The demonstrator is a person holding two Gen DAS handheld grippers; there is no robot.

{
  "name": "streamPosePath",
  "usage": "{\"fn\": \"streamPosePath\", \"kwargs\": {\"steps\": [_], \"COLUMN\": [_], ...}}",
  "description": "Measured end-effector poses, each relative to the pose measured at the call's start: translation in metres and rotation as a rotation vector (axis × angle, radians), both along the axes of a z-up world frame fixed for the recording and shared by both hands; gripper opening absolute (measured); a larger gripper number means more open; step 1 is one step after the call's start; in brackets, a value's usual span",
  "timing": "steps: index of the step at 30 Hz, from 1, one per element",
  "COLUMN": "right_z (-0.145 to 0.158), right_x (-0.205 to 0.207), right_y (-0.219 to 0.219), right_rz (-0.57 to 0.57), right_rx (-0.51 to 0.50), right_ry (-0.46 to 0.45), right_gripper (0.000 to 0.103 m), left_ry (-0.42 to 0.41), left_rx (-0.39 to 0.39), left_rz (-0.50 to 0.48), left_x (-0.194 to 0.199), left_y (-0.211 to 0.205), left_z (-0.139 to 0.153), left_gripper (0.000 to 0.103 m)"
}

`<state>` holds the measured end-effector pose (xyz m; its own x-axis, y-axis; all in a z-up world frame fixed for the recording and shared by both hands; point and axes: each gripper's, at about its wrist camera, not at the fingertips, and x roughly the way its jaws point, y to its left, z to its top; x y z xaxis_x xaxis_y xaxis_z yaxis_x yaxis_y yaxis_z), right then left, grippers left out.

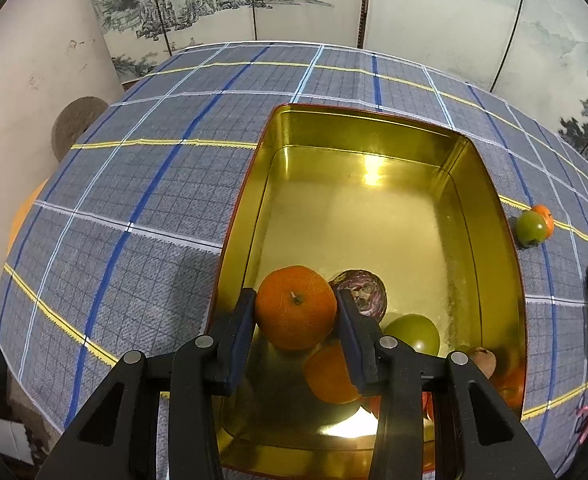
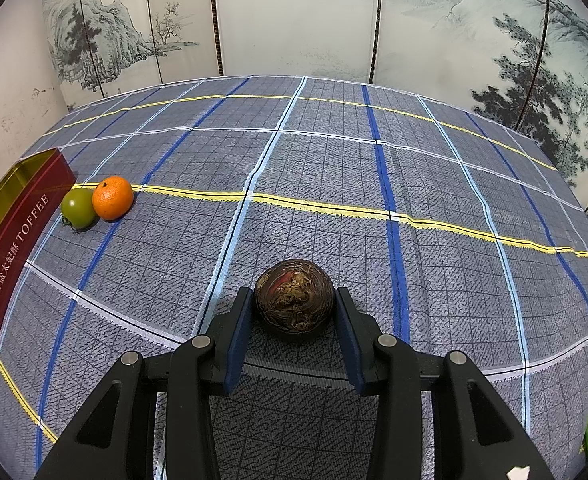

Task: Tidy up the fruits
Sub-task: 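Lower the tangerine into the gold tin and open the left gripper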

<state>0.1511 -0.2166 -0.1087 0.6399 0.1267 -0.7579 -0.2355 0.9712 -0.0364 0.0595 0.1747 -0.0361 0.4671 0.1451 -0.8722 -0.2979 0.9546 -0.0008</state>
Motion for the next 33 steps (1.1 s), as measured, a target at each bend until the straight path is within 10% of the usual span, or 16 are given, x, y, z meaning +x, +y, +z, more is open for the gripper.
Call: {"fn": "streamPosePath", "kwargs": {"steps": [33], "right_z": [0.0003], "right_x": [-0.0003], "right_y": [0.0011], "right_rz": [0.0], "right_rx": [-0.001], "right_ry": [0.0], "right_gripper": [0.038], "left_ry": [0.004], "left_rx": [-0.033], "left_rz": [0.01], "left_x": [-0.0049], "left_y": [0.0016], "left_z": [-0.0017], "left_gripper": [0.043]}}
